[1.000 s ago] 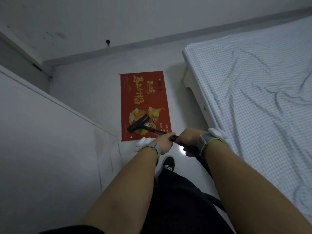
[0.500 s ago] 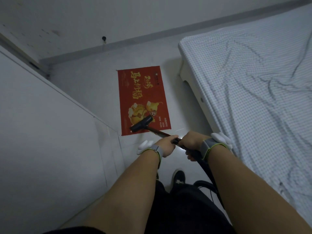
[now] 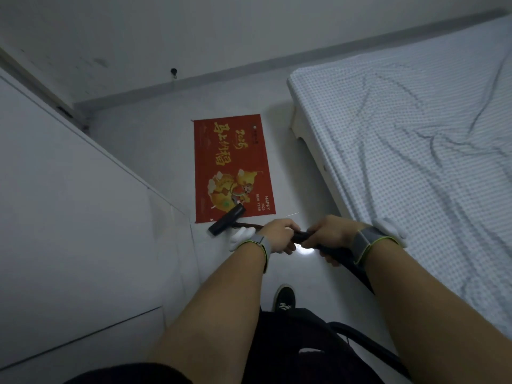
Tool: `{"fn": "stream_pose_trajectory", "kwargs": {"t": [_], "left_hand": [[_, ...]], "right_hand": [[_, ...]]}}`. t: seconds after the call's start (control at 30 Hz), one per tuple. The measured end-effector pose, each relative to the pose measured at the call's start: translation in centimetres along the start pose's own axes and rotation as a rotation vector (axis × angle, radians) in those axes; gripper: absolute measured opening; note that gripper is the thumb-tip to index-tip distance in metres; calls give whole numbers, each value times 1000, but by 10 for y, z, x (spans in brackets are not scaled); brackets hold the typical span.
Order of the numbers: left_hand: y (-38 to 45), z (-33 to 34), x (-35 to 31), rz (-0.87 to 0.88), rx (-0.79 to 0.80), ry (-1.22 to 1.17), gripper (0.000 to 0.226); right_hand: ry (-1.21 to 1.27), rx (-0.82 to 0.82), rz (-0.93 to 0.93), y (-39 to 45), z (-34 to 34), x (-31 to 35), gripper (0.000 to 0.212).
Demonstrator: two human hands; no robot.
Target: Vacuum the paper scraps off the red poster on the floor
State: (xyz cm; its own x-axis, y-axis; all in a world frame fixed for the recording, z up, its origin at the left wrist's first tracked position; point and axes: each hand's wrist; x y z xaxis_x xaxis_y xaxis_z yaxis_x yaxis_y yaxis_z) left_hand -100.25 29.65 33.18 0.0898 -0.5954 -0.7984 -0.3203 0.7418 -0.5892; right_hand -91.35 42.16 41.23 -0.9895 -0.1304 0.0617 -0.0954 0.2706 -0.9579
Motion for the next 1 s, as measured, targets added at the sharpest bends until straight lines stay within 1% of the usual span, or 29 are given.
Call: {"fn": "stream_pose_trajectory", "kwargs": {"t": [0.13, 0.23, 0.33, 0.4, 0.5, 0.6, 0.8, 1.0], "left_hand": [[-3, -11, -3, 49, -135, 25, 32], [-4, -26, 10, 52, -243, 77, 31], [-4, -41, 28, 34, -292, 110, 30], [-7, -49, 37, 21, -292, 134, 34], [-9, -58, 53, 0, -249, 181, 42], [-10, -64, 70, -31, -210, 170, 46], [-15, -66, 80, -31, -184, 151, 47], [-21, -54, 69, -53, -158, 25, 46]], "right_hand": [[23, 43, -45, -11, -6, 7, 21], [90, 62, -68, -4, 10, 23, 22], [111, 30, -90, 6, 32, 47, 22], [91, 0, -103, 12, 46, 62, 22], [69, -34, -88, 21, 64, 79, 22], [57, -33, -60, 29, 78, 89, 23], [36, -21, -23, 26, 88, 89, 25], [-29, -34, 15, 15, 80, 76, 28]]}}
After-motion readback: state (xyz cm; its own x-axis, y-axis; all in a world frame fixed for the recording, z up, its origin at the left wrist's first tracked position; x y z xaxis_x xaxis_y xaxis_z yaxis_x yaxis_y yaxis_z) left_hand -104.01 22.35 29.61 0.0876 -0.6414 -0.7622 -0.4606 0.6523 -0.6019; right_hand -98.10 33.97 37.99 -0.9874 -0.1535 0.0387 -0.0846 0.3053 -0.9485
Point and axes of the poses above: each hand's wrist, its own y-axis towards the middle knuckle, its own z-axis out of the palm, x = y × z, and after that the axes turned 15 degrees about z, right-handed
